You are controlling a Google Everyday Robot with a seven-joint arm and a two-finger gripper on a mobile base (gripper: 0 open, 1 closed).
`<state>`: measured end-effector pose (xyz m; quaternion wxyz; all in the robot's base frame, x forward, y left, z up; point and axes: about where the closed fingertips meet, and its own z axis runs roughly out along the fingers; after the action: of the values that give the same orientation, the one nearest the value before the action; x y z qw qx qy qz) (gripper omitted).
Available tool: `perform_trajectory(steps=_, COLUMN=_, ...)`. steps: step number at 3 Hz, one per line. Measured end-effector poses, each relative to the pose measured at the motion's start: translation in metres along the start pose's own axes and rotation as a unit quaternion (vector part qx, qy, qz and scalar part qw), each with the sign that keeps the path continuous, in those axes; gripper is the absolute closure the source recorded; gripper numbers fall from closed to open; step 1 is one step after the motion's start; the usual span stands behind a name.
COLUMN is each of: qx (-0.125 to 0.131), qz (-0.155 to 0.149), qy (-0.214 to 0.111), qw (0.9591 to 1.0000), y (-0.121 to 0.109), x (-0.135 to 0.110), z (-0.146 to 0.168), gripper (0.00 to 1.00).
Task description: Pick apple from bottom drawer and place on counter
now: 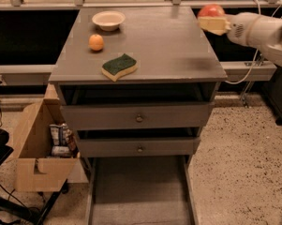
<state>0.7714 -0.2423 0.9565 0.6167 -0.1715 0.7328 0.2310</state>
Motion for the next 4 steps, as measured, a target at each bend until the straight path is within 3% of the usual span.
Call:
perform_trajectory(steps=1, qx=-0.05, qz=-0.006, qy=0.02, qw=0.9985, y=0.045, x=0.012, z=0.076, gripper=1.0)
perform_trajectory(steps=2, qx=-0.079, qz=-0.03, qy=0.051, qw=0.9951, y=0.091, x=0.043, z=0.129, gripper=1.0)
perform_trajectory(steps=3, qx=-0.076, qz=-0.063, qy=0.095, qw=0.9906, y=0.107, x=0.091, z=0.164, gripper=1.0)
perform_trajectory(steps=4, qx=-0.08, qz=-0.063, qy=0.095, qw=0.9903, y=0.112, x=0.092, z=0.167, gripper=0.74)
